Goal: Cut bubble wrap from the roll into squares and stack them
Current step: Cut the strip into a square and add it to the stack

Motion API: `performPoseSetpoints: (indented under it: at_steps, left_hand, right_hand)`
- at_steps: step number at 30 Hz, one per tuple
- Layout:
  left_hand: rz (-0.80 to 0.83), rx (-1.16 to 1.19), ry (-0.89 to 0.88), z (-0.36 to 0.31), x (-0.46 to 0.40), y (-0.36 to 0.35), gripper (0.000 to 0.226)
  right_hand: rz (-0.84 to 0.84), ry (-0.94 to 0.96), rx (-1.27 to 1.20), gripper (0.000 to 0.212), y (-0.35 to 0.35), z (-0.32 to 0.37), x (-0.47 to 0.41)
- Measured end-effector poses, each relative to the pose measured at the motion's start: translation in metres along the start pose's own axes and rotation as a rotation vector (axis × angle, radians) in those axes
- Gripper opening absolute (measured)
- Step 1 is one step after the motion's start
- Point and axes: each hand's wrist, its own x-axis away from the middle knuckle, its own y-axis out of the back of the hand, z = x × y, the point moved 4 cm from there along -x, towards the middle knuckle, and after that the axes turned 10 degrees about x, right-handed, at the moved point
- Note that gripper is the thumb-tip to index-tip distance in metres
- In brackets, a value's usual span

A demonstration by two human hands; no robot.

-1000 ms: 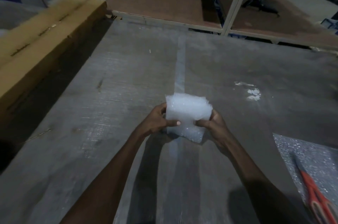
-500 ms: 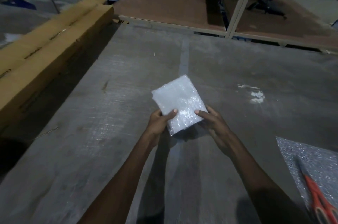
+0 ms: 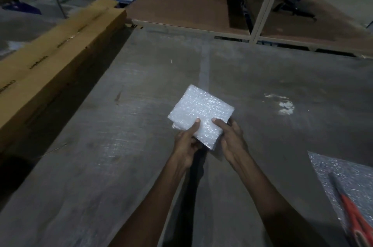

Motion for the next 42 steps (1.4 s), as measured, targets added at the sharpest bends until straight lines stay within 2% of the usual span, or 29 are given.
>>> performPoseSetpoints:
  at_steps: [4,6,10,14,18,21,24,25,27,30,32,34,36,38,40,42]
  left_hand:
    - [0.102,-0.068,-0.024,-0.036,-0.003,0.006,0.041]
    - [0.159,-0.164,0.012,-0.052,-0.008,0.009,0.046]
    - [0.098,-0.377,0.027,-0.068,-0.02,0.009,0.042]
    - [-0.094,-0.452,-0.114,-0.072,-0.05,0.02,0.022]
    - [-0.105,-0.65,-0.267,-0.068,-0.077,0.028,0.015]
    - [-0.109,-0.863,-0.389,-0.069,-0.087,0.031,0.027]
    - [-0.184,-1.111,-0.575,-0.075,-0.081,0.031,0.037]
    - [-0.174,-1.171,-0.658,-0.077,-0.076,0.027,0.038]
    - [-0.035,-1.304,-0.772,-0.076,-0.069,0.014,0.051]
    - [0.219,-1.644,-0.766,-0.064,-0.074,-0.001,0.064]
    - [0.289,-1.844,-0.737,-0.054,-0.081,-0.002,0.068]
    - [0.295,-1.943,-0.722,-0.048,-0.088,0.003,0.075]
    - [0.288,-1.991,-0.717,-0.044,-0.092,0.009,0.08]
    - [0.273,-2.006,-0.726,-0.043,-0.093,0.012,0.079]
    - [0.256,-2.018,-0.718,-0.043,-0.093,0.013,0.079]
    - [0.249,-2.034,-0.705,-0.044,-0.092,0.015,0.081]
  right_hand:
    - [0.025,-0.037,0.054,0.036,0.012,0.007,-0.006]
    - [0.024,-0.04,0.115,0.037,0.017,0.009,-0.012]
    - [0.025,-0.074,0.199,0.036,0.022,0.006,-0.026]
    - [0.023,-0.111,0.239,0.036,0.023,0.003,-0.041]
    - [-0.034,-0.101,0.274,0.03,0.018,0.002,-0.052]
    - [-0.072,-0.081,0.339,0.03,0.017,0.001,-0.06]
    - [-0.096,-0.061,0.434,0.035,0.023,0.0,-0.069]
    - [-0.101,-0.059,0.466,0.038,0.027,0.0,-0.072]
    - [-0.106,-0.049,0.511,0.041,0.031,0.001,-0.076]
    - [-0.167,-0.015,0.56,0.038,0.035,0.011,-0.08]
    - [-0.193,0.033,0.594,0.042,0.036,0.018,-0.081]
    - [-0.234,0.133,0.794,0.061,0.032,0.023,-0.082]
    - [-0.257,0.31,1.174,0.073,0.022,0.025,-0.076]
    - [-0.207,0.51,1.433,0.07,0.008,0.02,-0.069]
    - [-0.139,0.595,1.593,0.066,-0.007,0.012,-0.063]
    - [-0.147,0.657,1.749,0.065,-0.014,0.002,-0.061]
